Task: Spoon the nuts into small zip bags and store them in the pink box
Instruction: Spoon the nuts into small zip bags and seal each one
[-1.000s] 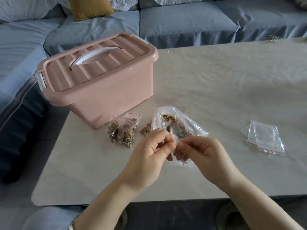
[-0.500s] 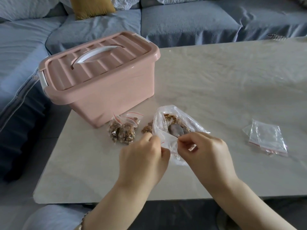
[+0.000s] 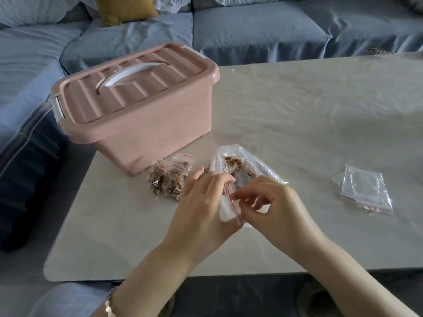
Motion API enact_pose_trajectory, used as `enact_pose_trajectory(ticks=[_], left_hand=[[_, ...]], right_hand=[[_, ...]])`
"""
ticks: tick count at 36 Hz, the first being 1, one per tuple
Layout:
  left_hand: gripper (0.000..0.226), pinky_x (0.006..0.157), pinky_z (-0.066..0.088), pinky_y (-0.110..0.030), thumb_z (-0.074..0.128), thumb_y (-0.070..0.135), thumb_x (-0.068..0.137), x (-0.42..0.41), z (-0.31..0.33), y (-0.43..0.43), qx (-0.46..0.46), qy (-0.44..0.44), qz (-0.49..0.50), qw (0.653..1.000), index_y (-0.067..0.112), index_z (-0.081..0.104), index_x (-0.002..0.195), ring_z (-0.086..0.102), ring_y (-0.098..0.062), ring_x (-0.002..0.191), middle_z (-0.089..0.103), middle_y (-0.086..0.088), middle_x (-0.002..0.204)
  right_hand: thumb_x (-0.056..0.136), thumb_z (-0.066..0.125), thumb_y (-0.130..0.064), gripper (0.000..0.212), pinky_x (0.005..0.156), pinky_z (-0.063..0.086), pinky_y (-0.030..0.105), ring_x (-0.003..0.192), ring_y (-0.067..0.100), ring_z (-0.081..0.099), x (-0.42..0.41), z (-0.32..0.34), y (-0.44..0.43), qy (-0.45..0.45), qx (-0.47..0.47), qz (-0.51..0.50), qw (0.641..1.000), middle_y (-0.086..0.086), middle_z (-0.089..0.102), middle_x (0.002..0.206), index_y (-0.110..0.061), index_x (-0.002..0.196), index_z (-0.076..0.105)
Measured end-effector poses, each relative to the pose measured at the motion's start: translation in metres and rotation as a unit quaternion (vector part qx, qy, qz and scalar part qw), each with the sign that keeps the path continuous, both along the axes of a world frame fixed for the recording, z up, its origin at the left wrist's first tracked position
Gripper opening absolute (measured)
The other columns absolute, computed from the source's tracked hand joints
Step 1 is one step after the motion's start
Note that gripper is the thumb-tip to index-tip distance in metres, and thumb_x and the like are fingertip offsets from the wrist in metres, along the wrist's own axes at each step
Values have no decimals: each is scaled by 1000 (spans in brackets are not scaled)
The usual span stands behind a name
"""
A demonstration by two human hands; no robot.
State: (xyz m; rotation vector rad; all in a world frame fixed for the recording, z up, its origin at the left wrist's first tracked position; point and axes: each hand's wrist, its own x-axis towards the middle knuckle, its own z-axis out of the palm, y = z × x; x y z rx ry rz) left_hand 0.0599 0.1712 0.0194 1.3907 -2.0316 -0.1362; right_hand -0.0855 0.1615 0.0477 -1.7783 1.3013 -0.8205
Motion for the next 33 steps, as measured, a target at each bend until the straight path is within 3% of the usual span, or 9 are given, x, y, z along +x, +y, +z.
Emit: enact_pose_trajectory(ticks=[3,6,10,15,17,20,23,28,33], left_hand=[[38,100,26,-26,49,39,70,-1,-4,-3,-18,-45,3,999,14,51,98,44,-9,91,59,6,85],[29,97,29,-29,42,31,72,-2,-10,-6,-14,-69,-4,998,19,43,98,45,-13,90,62,2,88],[35,96,30,-29,56,29,69,-1,-17,-7,-11,-76,4,997,18,43,99,46,-16,89,61,2,88],[47,102,30,-35,53,41,71,-4,-18,-5,-2,-89,13,996,15,44,110,53,-15,94,63,2,96],[43,101,32,-36,54,37,71,-5,-17,-4,-2,-79,31,996,15,44,107,59,-16,90,64,4,93],[26,101,31,-33,55,29,71,-7,-17,-5,-13,-59,49,997,14,50,91,62,-17,76,63,6,77],[26,97,33,-32,51,37,75,-6,-18,-6,-27,-52,69,996,11,54,74,59,-18,65,57,6,64],[30,68,42,-25,70,41,72,8,-21,-4,53,27,116,991,16,54,76,54,-10,58,52,14,62],[35,65,46,-26,76,35,71,19,-28,-6,235,119,196,944,24,47,85,59,-10,66,59,7,71]], right_hand=[[78,58,1,34,68,41,10,78,1,51,1,3,4,32,11,34,999,-15,57,85,-26,92,74],[77,54,-10,28,65,42,14,72,6,51,2,8,6,5,39,60,997,-12,58,77,-30,83,72],[76,44,-13,25,68,45,38,72,29,52,-1,11,5,-47,123,128,983,0,66,80,-21,89,64],[77,41,-12,44,90,43,59,99,48,54,-1,8,6,-75,171,164,968,5,71,97,-40,108,55],[82,42,-5,49,96,41,54,104,38,57,-2,9,6,-81,171,173,967,6,70,102,-44,108,55],[86,45,4,55,97,45,26,104,-1,60,-7,10,6,-72,157,174,969,-2,71,102,-46,107,57],[87,51,-3,44,84,45,13,93,-3,63,-14,4,3,-56,127,123,983,-19,72,89,-44,97,62],[81,61,-13,21,61,42,10,68,0,58,-50,-32,-12,144,-1,-88,986,-18,63,71,-33,82,68],[87,56,-30,34,83,41,29,111,21,49,-72,-72,-21,396,74,-44,914,-1,52,116,-22,119,53]])
